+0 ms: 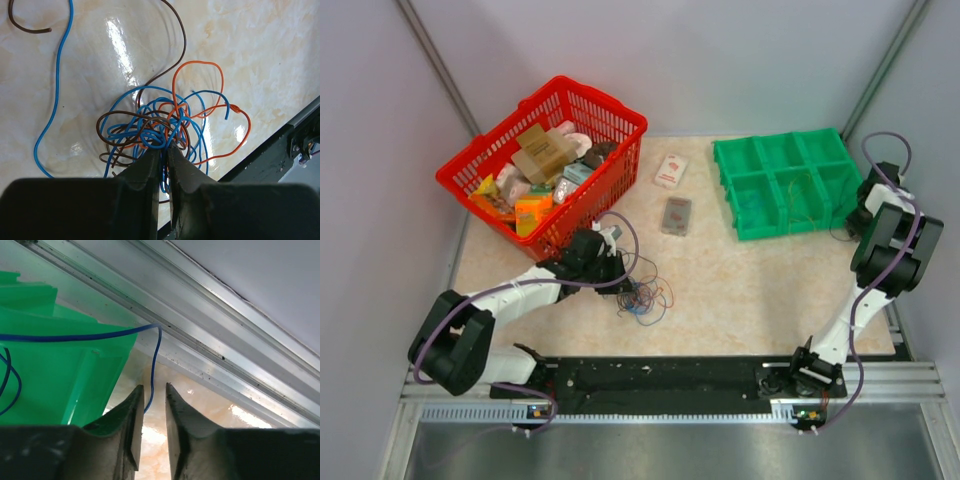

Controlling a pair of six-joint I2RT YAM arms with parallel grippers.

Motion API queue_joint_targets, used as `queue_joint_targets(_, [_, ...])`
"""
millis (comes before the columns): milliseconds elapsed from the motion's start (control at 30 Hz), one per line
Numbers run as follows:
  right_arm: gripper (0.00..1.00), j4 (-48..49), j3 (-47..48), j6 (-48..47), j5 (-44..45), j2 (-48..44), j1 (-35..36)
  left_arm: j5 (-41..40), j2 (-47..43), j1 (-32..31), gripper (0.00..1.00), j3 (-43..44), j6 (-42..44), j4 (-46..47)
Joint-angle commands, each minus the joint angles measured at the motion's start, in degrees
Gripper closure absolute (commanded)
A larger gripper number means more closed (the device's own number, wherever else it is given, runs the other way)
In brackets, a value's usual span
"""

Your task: Untangle the cables

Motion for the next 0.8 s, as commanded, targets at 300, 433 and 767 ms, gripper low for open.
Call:
queue_joint_targets(300, [1.0, 3.2, -1.8, -0.3, 0.0, -3.8, -0.4, 0.2, -0.1, -0.1, 0.85, 2.3, 0.7, 1.0])
queue_joint_targets(433, [1.0, 7.0, -5.4, -2.0, 2.0, -11.8, 0.6, 0.2, -0.2, -0.1, 0.85, 2.0, 0.5, 1.5])
queue_joint_targets(767, [1.0, 5.6, -1.9, -4.1, 8.3, -14.9, 4.4, 0.1, -0.6, -0.1, 0.85, 2.0, 0.8, 1.3])
